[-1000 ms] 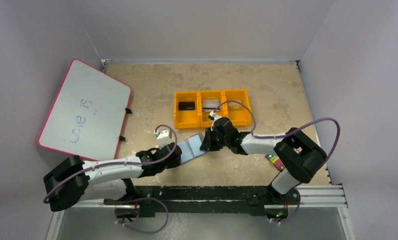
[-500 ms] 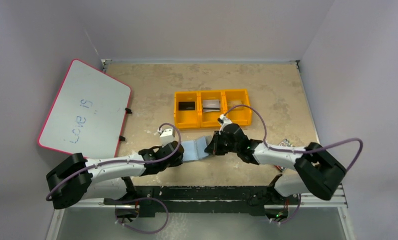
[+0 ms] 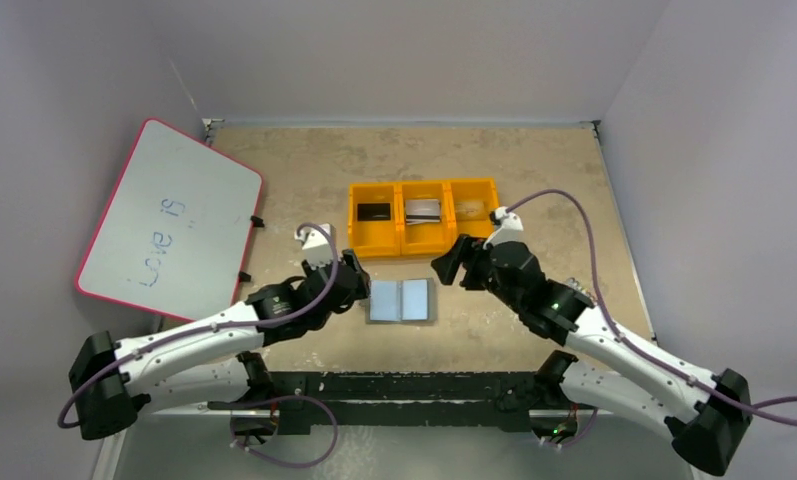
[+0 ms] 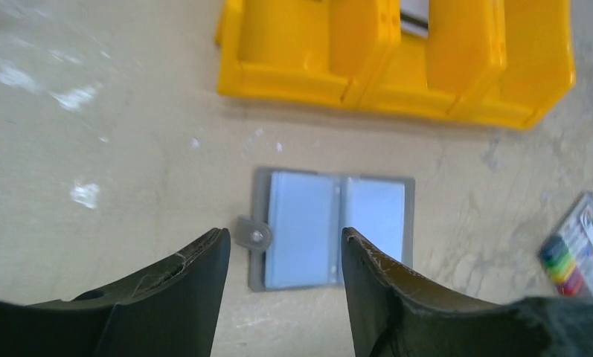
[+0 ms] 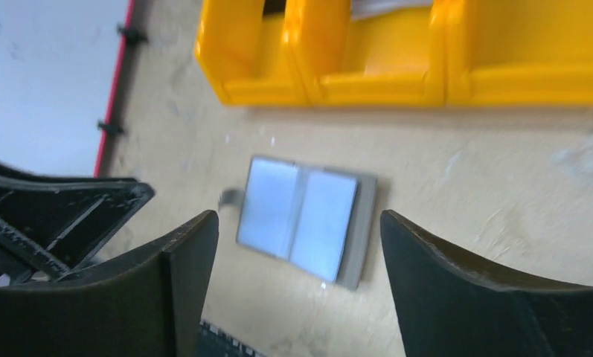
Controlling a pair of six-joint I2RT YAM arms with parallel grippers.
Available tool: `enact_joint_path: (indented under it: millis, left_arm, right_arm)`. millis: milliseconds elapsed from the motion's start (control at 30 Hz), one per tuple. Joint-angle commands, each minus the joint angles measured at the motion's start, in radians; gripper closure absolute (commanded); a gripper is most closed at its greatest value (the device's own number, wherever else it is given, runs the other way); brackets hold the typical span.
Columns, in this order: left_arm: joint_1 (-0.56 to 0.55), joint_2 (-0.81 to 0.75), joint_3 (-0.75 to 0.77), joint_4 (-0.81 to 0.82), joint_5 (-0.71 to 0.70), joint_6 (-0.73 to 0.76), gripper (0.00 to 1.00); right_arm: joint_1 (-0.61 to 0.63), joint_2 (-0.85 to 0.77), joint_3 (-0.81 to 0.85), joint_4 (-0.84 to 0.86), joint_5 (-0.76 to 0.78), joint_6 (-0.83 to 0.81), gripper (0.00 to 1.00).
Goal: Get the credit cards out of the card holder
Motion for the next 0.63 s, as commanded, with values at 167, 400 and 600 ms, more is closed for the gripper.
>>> enact_joint_path:
  millis: [167, 400, 600]
  left_arm:
    - [-0.005, -0.085, 0.281, -0.477, -0.517, -0.105, 0.34]
    - [-0.006, -0.07, 0.412, -0.644, -0.618, -0.13, 0.32]
    - [-0.007, -0.17, 0.339, -0.529, -0.59, -0.06, 0.26]
  right_arm:
    - [0.0, -0.108, 0.136, -0.134, 0.534, -0.186, 0.01]
    - [0.001, -0.192, 0.099, -0.158, 0.593, -0.109, 0.0]
    - [0.0, -0.243, 0.052, -0.141, 0.551, -0.105, 0.0]
